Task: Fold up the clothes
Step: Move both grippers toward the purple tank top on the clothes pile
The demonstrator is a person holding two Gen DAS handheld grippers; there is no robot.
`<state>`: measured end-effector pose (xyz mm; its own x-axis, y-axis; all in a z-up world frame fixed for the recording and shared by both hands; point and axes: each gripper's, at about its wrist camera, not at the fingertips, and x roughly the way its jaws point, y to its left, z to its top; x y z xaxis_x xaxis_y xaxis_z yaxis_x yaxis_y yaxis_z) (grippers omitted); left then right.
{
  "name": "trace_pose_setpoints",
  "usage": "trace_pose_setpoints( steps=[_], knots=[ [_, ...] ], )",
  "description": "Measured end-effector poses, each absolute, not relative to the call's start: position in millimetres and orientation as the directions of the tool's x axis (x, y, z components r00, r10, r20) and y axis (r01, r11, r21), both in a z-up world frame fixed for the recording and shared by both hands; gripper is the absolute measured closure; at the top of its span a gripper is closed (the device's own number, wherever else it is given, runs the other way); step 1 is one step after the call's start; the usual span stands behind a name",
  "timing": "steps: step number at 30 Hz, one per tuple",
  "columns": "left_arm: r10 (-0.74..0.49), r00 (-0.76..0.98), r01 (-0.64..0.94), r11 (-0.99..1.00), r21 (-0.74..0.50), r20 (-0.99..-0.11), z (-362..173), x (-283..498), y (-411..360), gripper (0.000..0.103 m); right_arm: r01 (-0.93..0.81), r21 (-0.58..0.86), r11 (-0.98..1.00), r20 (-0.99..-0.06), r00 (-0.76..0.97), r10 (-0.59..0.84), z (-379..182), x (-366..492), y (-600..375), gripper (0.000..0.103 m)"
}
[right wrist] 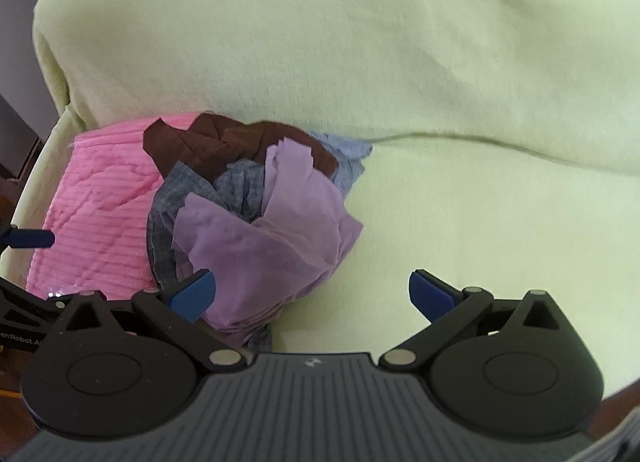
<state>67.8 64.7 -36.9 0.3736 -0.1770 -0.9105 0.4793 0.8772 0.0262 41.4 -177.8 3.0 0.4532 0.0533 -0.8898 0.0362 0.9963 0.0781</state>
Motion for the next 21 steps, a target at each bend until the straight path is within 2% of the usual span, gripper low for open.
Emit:
trace_pose_setpoints(
  steps=[4, 9, 13, 14, 17, 21],
  knots=[
    [-0.195, 0.344, 0.569, 0.822, 0.039, -0.919, -53, 77, 65, 0.001, 0.002, 0.116, 0.993, -0.877, 0.469, 0.102, -5, 41, -176, 0.001],
    [-0.185, 0.347, 0.694, 0.711, 0.119, -0.920, -89, 91, 45, 0.002, -0.148, 0.096, 0.984, -0.880, 0.450, 0.154, -34, 70, -175, 0.002],
    [-0.203, 0.369, 0.781, 0.596, 0.184, -0.907, -116, 107, 28, 0.005, -0.283, 0.078, 0.956, -0.896, 0.400, 0.191, -70, 98, -176, 0.013],
    [-0.208, 0.375, 0.801, 0.563, 0.203, -0.903, -122, 114, 22, 0.006, -0.310, 0.081, 0.947, -0.903, 0.379, 0.201, -82, 106, -177, 0.023],
    [-0.213, 0.377, 0.831, 0.508, 0.228, -0.901, -142, 131, 14, 0.016, -0.351, 0.112, 0.930, -0.915, 0.329, 0.235, -109, 122, -180, 0.040],
    [-0.205, 0.376, 0.836, 0.496, 0.235, -0.904, -166, 159, 12, 0.017, -0.474, 0.117, 0.873, -0.921, 0.277, 0.274, -143, 142, -170, 0.041]
  ],
)
